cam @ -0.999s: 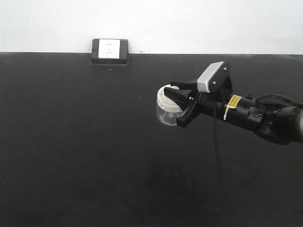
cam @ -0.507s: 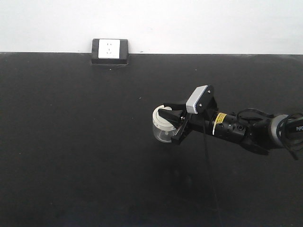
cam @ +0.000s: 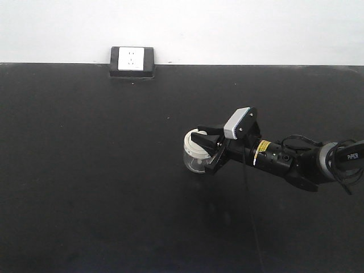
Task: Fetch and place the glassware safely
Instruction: 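Lower the held jar onto the black benchtop with the right gripper, then open the right gripper and lift it away from the jar lid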
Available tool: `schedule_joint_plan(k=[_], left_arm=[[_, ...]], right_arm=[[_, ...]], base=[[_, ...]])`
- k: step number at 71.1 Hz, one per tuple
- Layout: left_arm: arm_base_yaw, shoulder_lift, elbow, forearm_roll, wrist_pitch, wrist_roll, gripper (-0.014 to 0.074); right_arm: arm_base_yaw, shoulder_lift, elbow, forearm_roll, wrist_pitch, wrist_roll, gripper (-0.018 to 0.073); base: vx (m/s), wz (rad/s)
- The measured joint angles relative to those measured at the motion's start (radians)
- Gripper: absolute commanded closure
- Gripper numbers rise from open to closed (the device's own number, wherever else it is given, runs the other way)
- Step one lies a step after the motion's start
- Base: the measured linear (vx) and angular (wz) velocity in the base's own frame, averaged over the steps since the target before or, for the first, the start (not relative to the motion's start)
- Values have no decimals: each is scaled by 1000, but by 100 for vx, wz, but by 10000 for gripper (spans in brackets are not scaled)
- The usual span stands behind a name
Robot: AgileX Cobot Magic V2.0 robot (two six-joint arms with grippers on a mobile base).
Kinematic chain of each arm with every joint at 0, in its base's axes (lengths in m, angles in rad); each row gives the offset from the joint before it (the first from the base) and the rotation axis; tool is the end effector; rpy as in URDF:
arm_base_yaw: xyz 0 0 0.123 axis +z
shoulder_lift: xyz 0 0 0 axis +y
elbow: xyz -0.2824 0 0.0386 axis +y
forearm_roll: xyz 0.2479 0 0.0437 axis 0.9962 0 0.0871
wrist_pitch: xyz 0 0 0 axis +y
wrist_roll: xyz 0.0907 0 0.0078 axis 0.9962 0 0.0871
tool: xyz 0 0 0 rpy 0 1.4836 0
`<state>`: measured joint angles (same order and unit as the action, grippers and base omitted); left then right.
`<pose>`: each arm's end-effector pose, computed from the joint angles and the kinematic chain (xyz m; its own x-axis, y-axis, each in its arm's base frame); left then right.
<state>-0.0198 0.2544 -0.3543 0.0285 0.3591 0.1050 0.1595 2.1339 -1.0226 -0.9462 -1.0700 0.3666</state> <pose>0.0684 -0.0004 0.2839 -0.1682 0.1347 -0.9765 0.0323 0.9908 0.1311 0.3798 0.1267 0.1252 -0.0215 -0.1594 -0.9870 -0.8241 0.5618 -0.0728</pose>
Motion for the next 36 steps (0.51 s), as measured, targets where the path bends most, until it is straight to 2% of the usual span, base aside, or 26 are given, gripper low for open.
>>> schedule_joint_plan(k=[10, 20, 27, 36], left_arm=[[0, 0, 0, 0, 0, 0, 603], [0, 0, 0, 0, 0, 0, 603], [0, 0, 0, 0, 0, 0, 603], [0, 0, 0, 0, 0, 0, 603]], right_arm=[[0, 0, 0, 13, 0, -1, 539], [0, 0, 0, 15, 6, -1, 456], [0, 0, 0, 17, 11, -1, 353], [0, 0, -1, 23, 8, -1, 176]], base=[[0, 0], [0, 0], [0, 0], [0, 0]])
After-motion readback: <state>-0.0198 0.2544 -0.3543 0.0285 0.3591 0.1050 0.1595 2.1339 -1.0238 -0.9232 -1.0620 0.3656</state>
